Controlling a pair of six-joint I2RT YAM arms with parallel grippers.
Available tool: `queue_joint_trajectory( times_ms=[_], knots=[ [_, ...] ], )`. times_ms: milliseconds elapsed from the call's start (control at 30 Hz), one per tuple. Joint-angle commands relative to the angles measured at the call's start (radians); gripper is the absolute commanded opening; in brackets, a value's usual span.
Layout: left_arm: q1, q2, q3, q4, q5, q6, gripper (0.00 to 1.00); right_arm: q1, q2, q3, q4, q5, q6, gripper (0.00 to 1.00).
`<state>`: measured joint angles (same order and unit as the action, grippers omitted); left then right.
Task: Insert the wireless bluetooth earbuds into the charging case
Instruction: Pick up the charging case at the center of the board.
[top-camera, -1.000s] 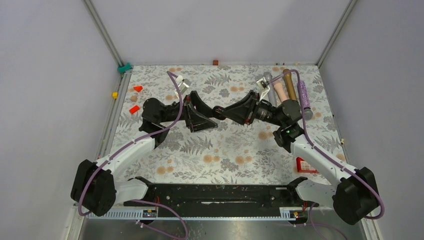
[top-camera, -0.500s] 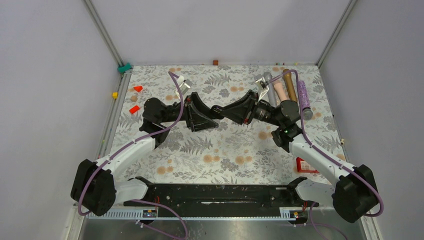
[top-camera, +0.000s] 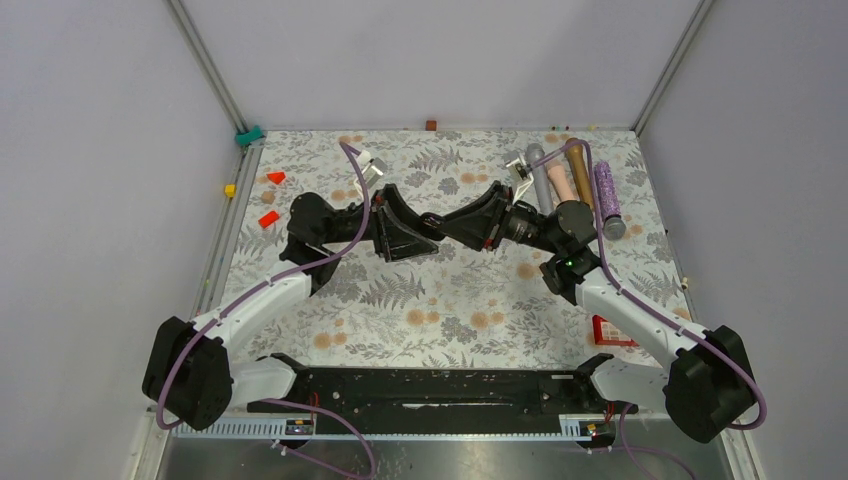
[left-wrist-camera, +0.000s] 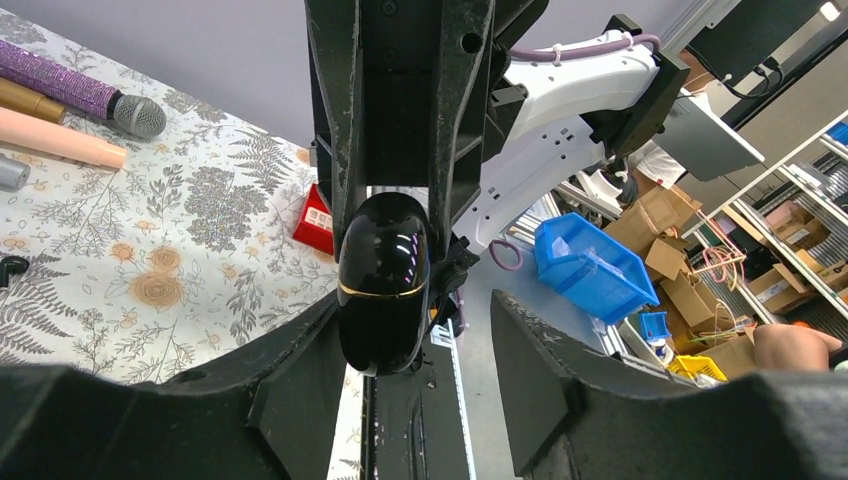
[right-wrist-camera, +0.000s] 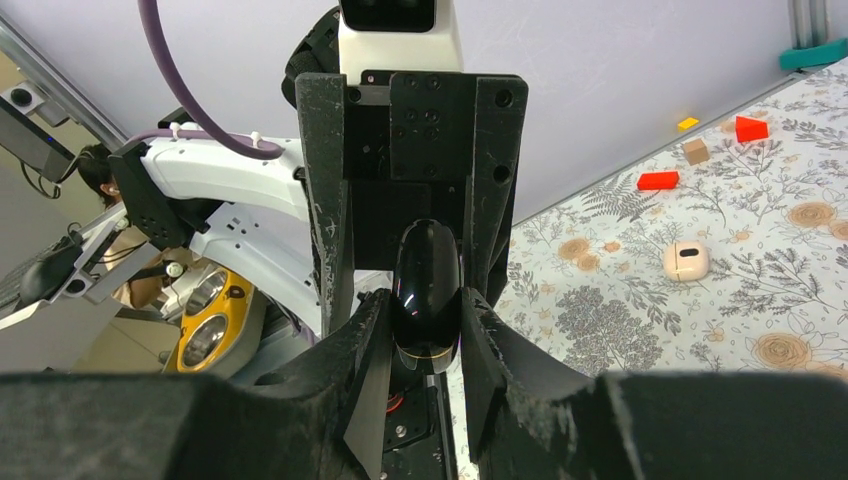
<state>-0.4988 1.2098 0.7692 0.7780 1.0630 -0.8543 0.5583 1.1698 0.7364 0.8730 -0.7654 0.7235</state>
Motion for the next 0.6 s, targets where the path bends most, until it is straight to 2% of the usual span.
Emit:
queue_joint_trajectory(
  times_ms=[0,400,567],
  knots=[
    [-0.008,0.000,0.044,-0.018,0.013,0.045,0.53,0.012,-0.004,0.003,0.070,0.028,-0.024,0.28],
    [-0.010,0.005,0.061,-0.039,0.011,0.054,0.47,0.018,-0.006,-0.002,0.060,0.008,-0.040,0.28],
    [-0.010,0.004,0.059,-0.043,0.013,0.061,0.39,0.019,-0.008,-0.004,0.054,0.011,-0.046,0.28]
  ],
)
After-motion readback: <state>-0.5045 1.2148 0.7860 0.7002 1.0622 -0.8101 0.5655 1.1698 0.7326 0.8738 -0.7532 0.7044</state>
